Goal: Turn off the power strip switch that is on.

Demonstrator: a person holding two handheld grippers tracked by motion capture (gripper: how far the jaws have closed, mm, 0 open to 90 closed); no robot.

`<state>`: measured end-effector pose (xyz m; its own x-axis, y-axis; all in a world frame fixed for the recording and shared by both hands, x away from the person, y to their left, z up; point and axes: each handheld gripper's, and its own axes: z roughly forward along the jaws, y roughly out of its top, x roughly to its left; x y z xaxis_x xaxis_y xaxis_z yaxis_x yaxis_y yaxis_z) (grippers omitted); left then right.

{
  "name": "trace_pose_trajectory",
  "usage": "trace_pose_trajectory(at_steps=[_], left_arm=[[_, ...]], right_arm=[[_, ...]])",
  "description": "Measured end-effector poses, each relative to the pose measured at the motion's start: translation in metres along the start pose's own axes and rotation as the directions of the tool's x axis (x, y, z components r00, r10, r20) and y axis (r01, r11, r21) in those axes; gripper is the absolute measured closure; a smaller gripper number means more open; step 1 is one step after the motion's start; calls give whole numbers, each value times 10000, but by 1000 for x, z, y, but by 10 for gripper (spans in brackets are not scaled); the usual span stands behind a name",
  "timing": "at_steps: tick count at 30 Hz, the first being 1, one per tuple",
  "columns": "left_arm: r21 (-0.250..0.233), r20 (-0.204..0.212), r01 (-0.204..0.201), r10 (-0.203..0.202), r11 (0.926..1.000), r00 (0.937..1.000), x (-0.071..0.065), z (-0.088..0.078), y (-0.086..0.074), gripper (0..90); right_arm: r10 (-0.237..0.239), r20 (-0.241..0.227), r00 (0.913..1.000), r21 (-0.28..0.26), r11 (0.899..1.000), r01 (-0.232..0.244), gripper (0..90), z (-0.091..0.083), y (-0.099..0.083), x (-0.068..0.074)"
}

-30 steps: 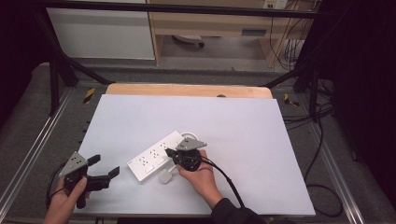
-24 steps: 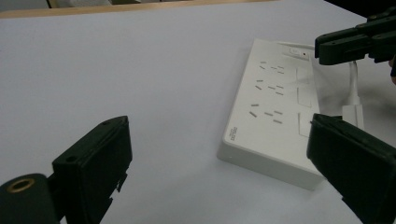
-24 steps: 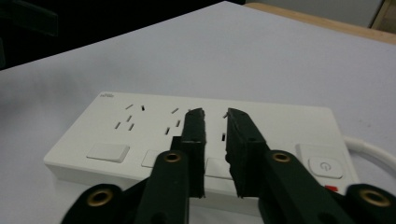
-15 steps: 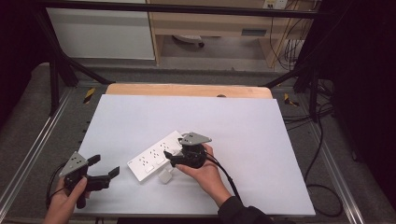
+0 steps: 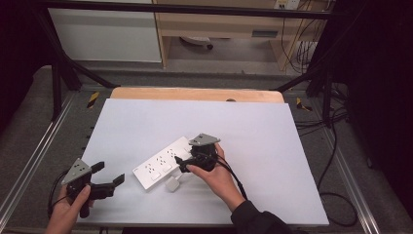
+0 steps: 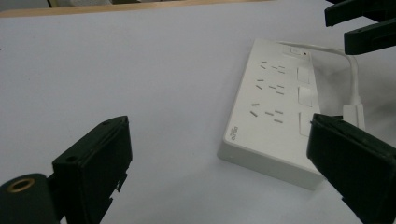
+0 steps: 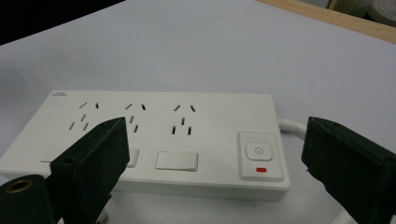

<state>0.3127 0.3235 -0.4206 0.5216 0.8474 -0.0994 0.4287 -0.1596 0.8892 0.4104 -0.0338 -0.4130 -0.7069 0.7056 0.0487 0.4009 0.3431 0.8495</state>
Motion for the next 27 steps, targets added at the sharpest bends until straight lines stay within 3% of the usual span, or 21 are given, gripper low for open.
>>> trace_pose_trajectory(at_steps=[3,27], left_arm=[[25,-10,17,-16,10000,10000,0,0,0,66],[13,-56,79,-79,10000,10000,0,0,0,61]], right_arm=[[158,98,9998,-6,9999,-158,26,-6,3,-8],[834,1040,9911,-979,9925,-733,33,-65,1,-67]])
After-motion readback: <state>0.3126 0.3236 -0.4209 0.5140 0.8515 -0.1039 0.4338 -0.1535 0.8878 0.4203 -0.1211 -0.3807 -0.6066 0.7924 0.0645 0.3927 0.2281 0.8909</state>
